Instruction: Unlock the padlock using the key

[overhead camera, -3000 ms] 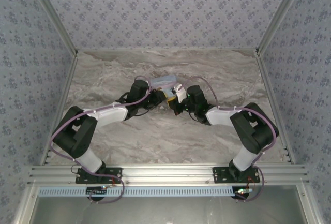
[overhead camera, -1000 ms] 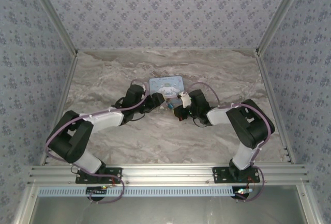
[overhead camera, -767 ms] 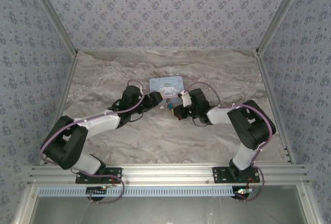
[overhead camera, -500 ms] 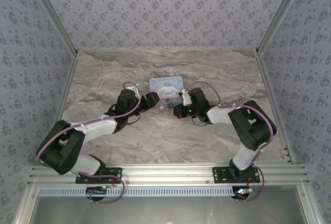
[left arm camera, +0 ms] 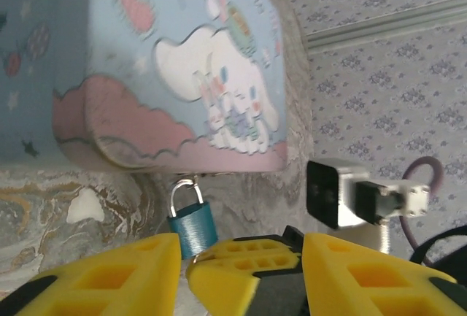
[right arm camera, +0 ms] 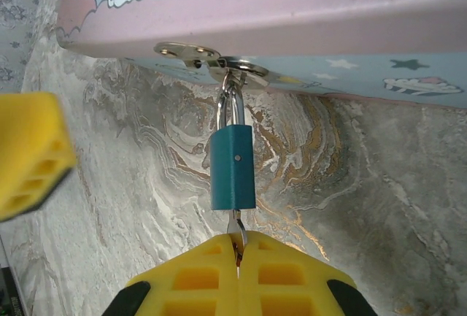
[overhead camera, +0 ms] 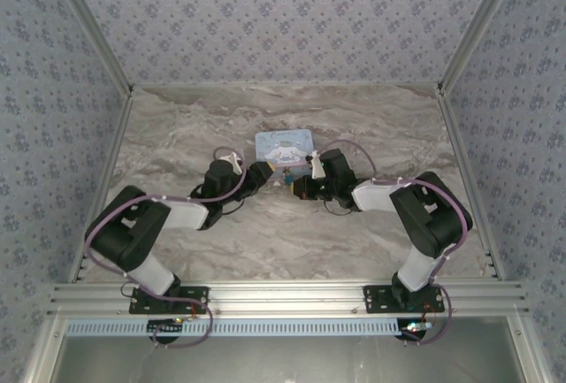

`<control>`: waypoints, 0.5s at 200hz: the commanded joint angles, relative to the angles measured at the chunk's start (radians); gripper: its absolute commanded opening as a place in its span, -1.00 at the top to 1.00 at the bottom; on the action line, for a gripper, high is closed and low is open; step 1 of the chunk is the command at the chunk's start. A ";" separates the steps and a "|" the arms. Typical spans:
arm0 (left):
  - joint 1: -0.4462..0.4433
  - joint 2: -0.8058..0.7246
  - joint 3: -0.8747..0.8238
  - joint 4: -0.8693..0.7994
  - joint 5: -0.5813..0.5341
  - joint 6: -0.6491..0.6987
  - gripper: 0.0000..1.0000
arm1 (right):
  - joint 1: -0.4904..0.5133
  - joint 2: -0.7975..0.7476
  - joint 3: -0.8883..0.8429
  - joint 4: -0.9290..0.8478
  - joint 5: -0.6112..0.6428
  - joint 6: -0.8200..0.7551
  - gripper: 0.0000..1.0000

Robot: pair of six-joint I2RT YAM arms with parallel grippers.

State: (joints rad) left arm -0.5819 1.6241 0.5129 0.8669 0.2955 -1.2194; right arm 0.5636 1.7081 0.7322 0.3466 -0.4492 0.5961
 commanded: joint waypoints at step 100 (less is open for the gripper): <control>-0.080 0.256 0.065 0.279 0.006 -0.150 0.20 | 0.009 -0.012 0.032 -0.022 0.006 0.054 1.00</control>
State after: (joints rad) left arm -0.6567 1.8603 0.5453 1.0809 0.3019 -1.3560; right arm 0.5655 1.7081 0.7380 0.3374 -0.4488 0.6384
